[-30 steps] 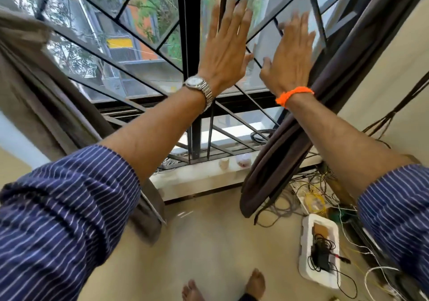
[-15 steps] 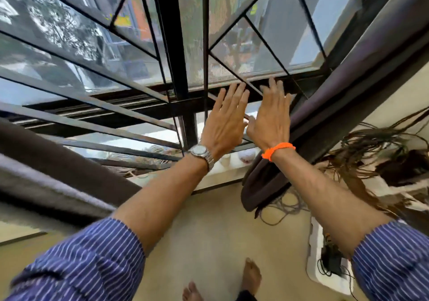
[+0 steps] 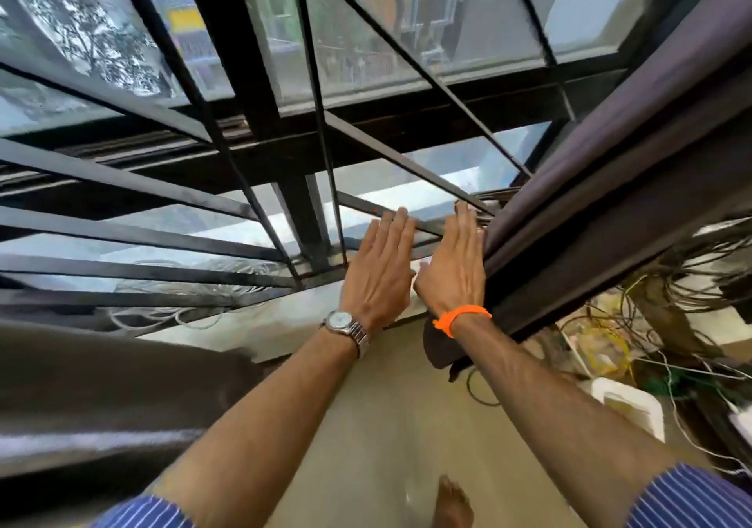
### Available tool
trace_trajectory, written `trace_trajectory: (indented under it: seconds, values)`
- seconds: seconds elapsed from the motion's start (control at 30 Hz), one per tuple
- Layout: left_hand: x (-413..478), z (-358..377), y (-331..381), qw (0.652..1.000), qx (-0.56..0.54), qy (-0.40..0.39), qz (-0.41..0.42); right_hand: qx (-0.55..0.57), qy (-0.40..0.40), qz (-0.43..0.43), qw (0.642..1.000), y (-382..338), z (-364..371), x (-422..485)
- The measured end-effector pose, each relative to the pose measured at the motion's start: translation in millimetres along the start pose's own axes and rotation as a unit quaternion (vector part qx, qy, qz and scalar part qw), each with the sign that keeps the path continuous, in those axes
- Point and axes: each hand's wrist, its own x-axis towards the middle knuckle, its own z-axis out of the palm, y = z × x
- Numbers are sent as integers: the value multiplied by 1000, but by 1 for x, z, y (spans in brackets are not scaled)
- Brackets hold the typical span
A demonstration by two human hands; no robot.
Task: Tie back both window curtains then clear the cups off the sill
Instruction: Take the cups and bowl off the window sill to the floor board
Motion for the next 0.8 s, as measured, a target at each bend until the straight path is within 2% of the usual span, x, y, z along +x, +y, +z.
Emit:
trace_trajectory:
  seconds: [0.17, 0.3, 0.8]
  values:
    - [-12, 75, -1, 998, 4, -62, -16, -19, -51, 14, 998, 38, 65, -3]
    - [-19, 130, 1, 996, -24, -75, -29, -24, -82, 27, 996, 68, 115, -3]
    - [-20, 283, 12, 977, -49, -130, -163, 70, -117, 116, 984, 146, 242, 31]
